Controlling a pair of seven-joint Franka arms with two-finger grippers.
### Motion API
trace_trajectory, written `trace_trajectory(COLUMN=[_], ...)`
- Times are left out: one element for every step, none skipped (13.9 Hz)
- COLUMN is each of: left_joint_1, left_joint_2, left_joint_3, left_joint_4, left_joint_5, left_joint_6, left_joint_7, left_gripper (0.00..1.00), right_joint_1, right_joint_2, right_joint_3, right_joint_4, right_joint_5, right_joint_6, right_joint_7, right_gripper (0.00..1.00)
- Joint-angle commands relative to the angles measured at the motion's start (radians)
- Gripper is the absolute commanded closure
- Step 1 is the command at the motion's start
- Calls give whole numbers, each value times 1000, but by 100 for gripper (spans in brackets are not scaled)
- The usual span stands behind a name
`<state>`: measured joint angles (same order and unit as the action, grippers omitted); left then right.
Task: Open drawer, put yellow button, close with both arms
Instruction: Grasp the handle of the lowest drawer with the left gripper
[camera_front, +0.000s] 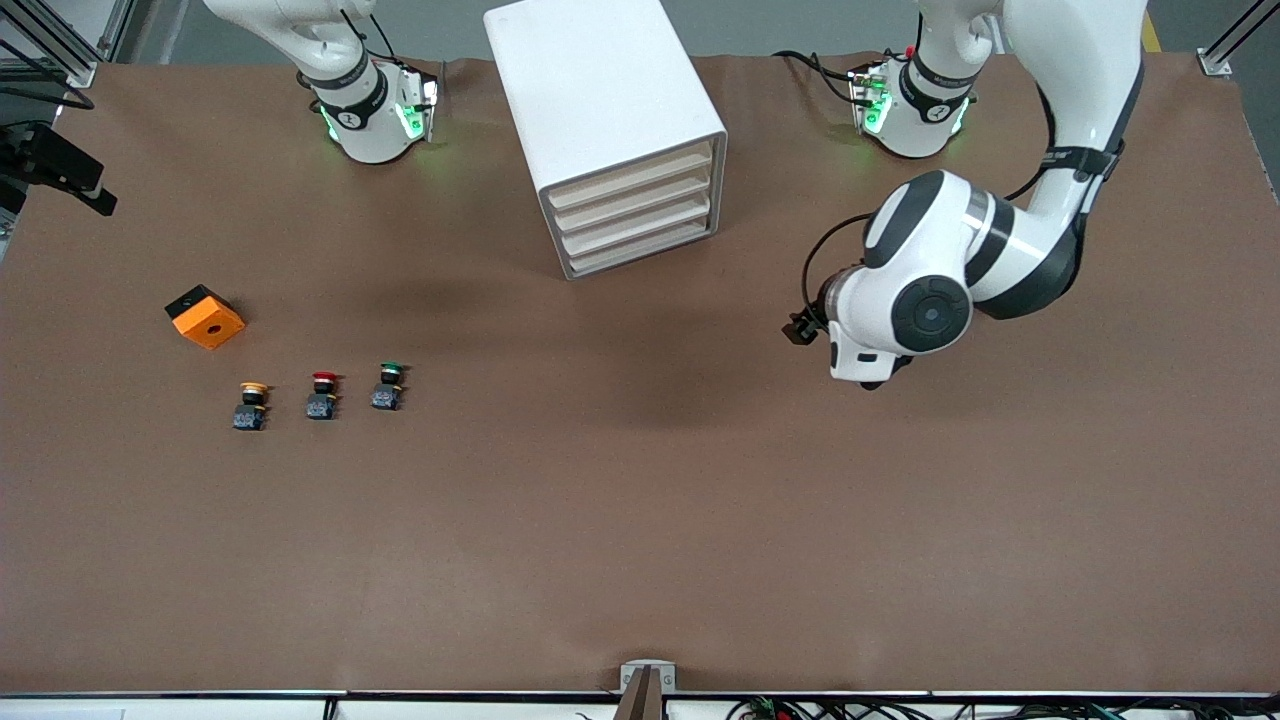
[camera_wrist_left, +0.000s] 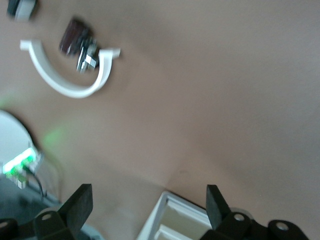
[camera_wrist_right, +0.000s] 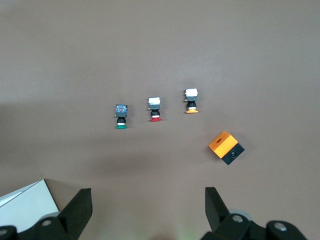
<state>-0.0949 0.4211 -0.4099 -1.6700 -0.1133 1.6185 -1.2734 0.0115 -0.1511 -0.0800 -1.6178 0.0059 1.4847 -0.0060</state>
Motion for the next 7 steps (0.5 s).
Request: trace_trajectory(left_joint_1=[4, 4, 3, 4, 6, 6, 4], left_joint_2=[97, 128, 149, 171, 195, 214, 231], left_joint_3=[-15, -15, -18, -35, -44, -46, -46], left_joint_4=[116, 137, 150, 162, 174, 177, 177], left_joint_5=[-78, -118, -130, -137, -146, -157, -169], left_joint_6=[-95, -110, -126, -147, -176, -202, -238], left_joint_7=[-178, -278, -344, -394, -440, -475, -507], left_gripper=[0, 0, 0, 0, 0, 0, 0], right_joint_1=[-8, -8, -8, -8, -8, -8, -11], right_joint_2=[-22, -22, -21, -21, -21, -21, -19], right_joint_3=[13, 13, 13, 13, 13, 13, 11], right_joint_4=[-17, -19, -19, -17, -17, -16, -14], right_joint_5=[5, 5, 5, 5, 5, 5, 3], right_joint_6=[14, 25, 32, 37, 37, 39, 46], right_joint_7=[9, 9, 9, 9, 9, 8, 8], right_gripper=[0, 0, 0, 0, 0, 0, 0])
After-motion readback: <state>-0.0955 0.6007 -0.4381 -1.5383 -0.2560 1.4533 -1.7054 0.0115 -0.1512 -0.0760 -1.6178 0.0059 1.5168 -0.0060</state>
